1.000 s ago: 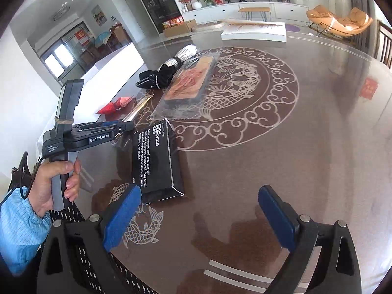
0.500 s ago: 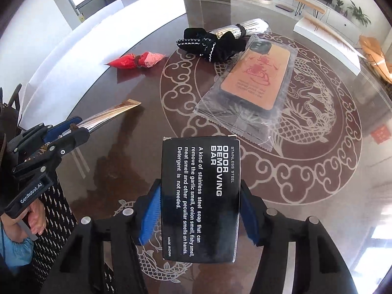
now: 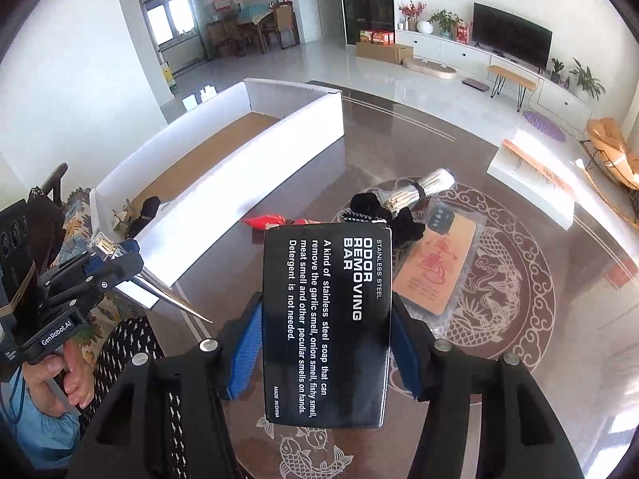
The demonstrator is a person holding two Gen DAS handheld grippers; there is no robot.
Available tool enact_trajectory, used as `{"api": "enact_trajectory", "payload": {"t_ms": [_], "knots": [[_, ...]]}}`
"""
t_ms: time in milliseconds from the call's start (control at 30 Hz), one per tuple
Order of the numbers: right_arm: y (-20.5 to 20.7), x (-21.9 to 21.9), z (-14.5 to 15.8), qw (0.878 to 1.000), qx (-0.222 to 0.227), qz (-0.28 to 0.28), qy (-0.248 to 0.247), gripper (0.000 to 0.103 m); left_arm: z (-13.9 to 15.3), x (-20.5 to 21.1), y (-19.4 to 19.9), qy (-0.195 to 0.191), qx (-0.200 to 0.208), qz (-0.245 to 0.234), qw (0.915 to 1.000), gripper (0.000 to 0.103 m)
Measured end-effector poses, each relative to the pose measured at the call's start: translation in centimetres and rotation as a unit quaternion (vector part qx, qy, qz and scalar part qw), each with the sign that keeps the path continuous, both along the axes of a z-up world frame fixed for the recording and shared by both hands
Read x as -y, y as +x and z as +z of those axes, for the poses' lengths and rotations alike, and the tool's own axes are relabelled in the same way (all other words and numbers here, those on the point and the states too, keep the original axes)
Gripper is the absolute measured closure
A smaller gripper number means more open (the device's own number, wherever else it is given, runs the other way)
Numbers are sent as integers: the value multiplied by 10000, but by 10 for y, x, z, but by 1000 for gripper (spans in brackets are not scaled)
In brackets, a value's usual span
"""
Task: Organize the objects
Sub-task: 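Carry the gold tube and black box into the cardboard enclosure and open both tools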
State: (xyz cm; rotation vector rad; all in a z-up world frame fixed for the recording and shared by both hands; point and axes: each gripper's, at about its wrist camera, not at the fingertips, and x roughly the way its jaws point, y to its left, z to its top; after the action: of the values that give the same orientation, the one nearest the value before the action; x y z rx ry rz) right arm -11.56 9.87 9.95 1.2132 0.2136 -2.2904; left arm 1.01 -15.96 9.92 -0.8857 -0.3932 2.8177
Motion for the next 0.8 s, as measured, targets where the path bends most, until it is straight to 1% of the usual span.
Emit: {"api": "enact_trajectory", "payload": {"t_ms": [67,133,200,267,333,433,533,600,633,667,700,733,767,800], "knots": [[-3,24,15,9996,-73,206,-160,44,22,23,7,82,-191,149,9997,76],[-7,52,30,9983,-137,434,-372,44,39,50,9,172,-272,318,9990,76],[-10,85,42,9956,-150,679,-624,44,48,79,3,182,-246,509,9982,75],[-14,121,52,9918,-145,900,-893,44,46,107,-9,40,-74,733,9973,76],[-17,158,55,9869,-94,1135,-1140,44,35,134,-24,24,222,881,9959,76],[-23,214,44,9814,149,1418,-1288,44,9,165,-50,-193,711,1139,9908,76],[-30,263,15,9832,286,1520,-972,44,-20,182,-73,-523,1221,1256,9831,75],[-39,288,-16,9841,632,1515,-674,43,-41,190,-89,-689,1627,1388,9744,73],[-44,297,-32,9838,841,1484,-559,42,-48,196,-95,-743,1756,1484,9704,70],[-48,303,-44,9830,988,1452,-530,39,-53,200,-98,-817,1827,1621,9663,51],[-50,306,-52,9837,1029,1386,-505,31,-55,205,-100,-922,1841,1801,9618,33],[-51,305,-55,9861,937,1287,-481,27,-54,208,-99,-1029,1794,1993,9579,26],[-51,301,-53,9884,767,1201,-520,17,-51,210,-95,-1110,1672,2153,9557,21],[-49,293,-49,9898,571,1150,-624,7,-47,211,-90,-1157,1540,2284,9543,18]]}}
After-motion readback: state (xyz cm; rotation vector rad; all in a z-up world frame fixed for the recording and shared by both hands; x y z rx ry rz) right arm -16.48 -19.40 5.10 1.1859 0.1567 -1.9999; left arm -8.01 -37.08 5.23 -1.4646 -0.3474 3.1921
